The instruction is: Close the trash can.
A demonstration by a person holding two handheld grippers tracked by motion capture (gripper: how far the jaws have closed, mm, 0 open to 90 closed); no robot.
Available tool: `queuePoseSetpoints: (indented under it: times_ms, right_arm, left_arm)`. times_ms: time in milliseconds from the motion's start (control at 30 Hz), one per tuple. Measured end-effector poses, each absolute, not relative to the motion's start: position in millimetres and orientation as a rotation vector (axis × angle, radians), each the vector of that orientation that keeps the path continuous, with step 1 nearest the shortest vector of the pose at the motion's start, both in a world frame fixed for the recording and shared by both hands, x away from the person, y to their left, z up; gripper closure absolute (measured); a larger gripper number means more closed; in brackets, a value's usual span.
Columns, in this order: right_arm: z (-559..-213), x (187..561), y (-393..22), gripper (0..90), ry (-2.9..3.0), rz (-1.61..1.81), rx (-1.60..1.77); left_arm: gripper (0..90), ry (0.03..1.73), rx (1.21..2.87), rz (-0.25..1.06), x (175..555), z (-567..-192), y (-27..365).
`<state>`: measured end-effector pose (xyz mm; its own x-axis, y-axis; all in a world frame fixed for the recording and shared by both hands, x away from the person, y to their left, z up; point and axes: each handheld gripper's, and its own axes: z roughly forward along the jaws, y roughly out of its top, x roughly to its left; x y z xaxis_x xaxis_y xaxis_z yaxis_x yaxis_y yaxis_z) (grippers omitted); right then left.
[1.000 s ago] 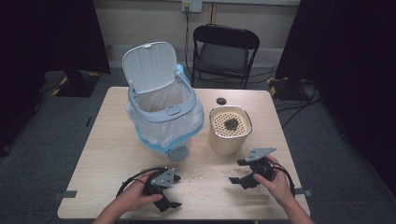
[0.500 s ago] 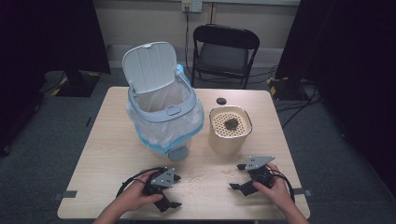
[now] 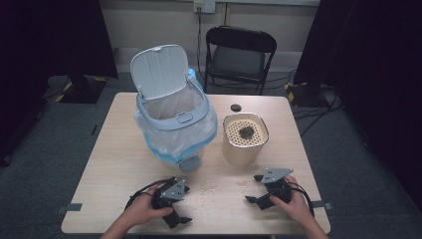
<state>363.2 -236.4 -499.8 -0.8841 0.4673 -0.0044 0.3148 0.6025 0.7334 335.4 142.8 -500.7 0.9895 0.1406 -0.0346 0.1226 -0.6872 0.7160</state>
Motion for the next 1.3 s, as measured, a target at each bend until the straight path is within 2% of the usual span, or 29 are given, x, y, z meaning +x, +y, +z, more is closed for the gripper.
queuePoseSetpoints:
  times_ms: [67,133,200,233,733,1300]
  right_arm:
    - [-500,363,-236,15.1,2.633,1.148,0.65]
    - [-500,363,-236,15.1,2.633,1.147,0.65]
    - [-500,363,-236,15.1,2.633,1.148,0.65]
    - [-500,363,-236,15.1,2.633,1.148,0.65]
    - [-500,363,-236,14.7,2.635,1.147,0.647]
    - [-500,363,-236,14.7,2.635,1.147,0.647]
  left_arm:
    - [8.3,0.208,2.314,0.011,335,-498,148]
    - [20.7,0.231,2.316,0.012,336,-495,153]
    - [14.6,0.251,2.321,0.035,336,-492,158]
    - [17.1,0.262,2.308,0.022,336,-490,161]
    - [16.1,0.462,2.297,-0.01,333,-460,208]
    - [16.0,0.685,2.205,0.096,348,-413,283]
